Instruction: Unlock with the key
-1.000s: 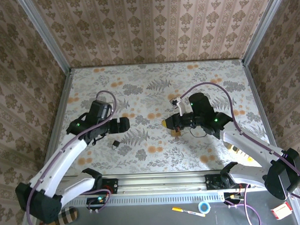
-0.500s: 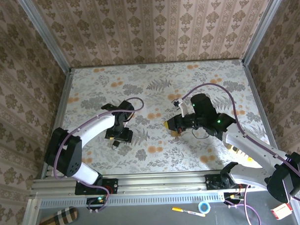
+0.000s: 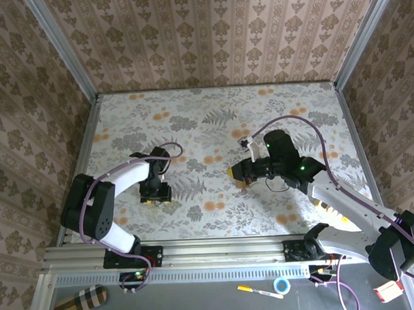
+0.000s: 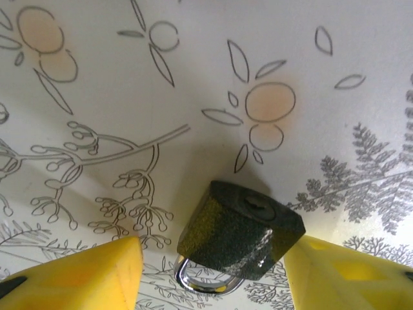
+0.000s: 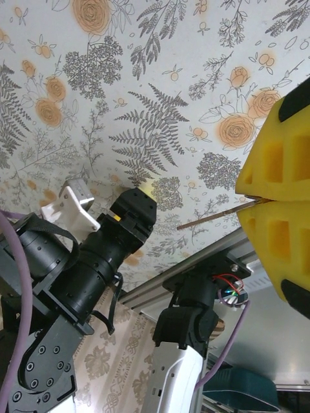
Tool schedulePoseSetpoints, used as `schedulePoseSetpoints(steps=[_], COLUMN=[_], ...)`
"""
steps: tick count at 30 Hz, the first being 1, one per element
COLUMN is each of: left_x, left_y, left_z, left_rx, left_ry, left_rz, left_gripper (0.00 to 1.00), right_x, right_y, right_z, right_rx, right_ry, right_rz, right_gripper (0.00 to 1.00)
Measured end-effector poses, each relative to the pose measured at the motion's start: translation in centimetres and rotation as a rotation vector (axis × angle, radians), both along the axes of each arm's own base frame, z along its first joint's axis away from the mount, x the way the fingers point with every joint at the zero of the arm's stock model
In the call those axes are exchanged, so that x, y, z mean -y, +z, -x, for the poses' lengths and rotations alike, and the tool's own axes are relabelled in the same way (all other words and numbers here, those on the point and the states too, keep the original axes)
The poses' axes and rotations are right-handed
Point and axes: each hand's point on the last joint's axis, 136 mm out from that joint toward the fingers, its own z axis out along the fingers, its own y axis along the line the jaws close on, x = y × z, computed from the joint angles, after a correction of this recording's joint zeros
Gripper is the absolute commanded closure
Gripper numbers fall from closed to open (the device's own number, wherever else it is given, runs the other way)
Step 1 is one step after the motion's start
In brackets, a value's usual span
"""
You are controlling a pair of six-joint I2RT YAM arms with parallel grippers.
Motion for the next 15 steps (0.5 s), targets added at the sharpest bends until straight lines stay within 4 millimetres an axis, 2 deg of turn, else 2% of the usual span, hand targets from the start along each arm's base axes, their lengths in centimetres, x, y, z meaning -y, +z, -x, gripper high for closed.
schedulePoseSetpoints(steps=[15], left_x=[0.67], left_y=[-0.22], left_z=[-0.25], left_rx=[-0.009], left_ry=[-0.009], left_rz=[0.038], left_gripper=[0.57], right_x=[-0.1], right_y=[0.29], right_z=[-0.03], right_rx=[0.002], right_ry=[-0.002], right_rz=[-0.016], right_gripper=[1.0])
